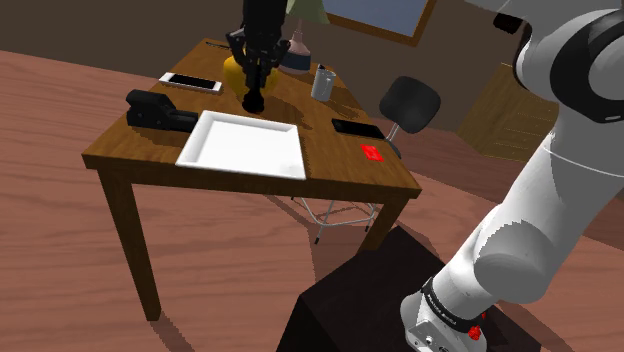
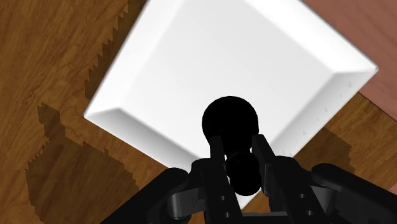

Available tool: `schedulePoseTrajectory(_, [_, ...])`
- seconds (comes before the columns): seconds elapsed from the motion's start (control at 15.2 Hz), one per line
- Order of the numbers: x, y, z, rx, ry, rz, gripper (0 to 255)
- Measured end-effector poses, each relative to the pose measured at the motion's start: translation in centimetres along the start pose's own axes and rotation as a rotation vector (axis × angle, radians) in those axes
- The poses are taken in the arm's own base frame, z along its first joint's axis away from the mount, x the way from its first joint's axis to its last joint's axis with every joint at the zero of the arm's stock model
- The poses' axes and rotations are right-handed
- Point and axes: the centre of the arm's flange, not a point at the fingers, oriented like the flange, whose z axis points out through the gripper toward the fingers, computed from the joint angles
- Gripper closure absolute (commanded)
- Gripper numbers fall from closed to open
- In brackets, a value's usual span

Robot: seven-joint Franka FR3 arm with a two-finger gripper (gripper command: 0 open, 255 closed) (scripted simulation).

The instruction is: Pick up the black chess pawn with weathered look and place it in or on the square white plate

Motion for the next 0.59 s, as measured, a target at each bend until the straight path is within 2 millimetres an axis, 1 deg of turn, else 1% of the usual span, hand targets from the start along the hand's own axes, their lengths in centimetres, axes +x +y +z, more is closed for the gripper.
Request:
schedulePoseTrajectory(0.2, [0.2,-0.1,1.5,0.0,0.0,0.0,255])
schedulePoseTrajectory(0.59, [-0.1,-0.1,4.8,0.0,0.0,0.0,255])
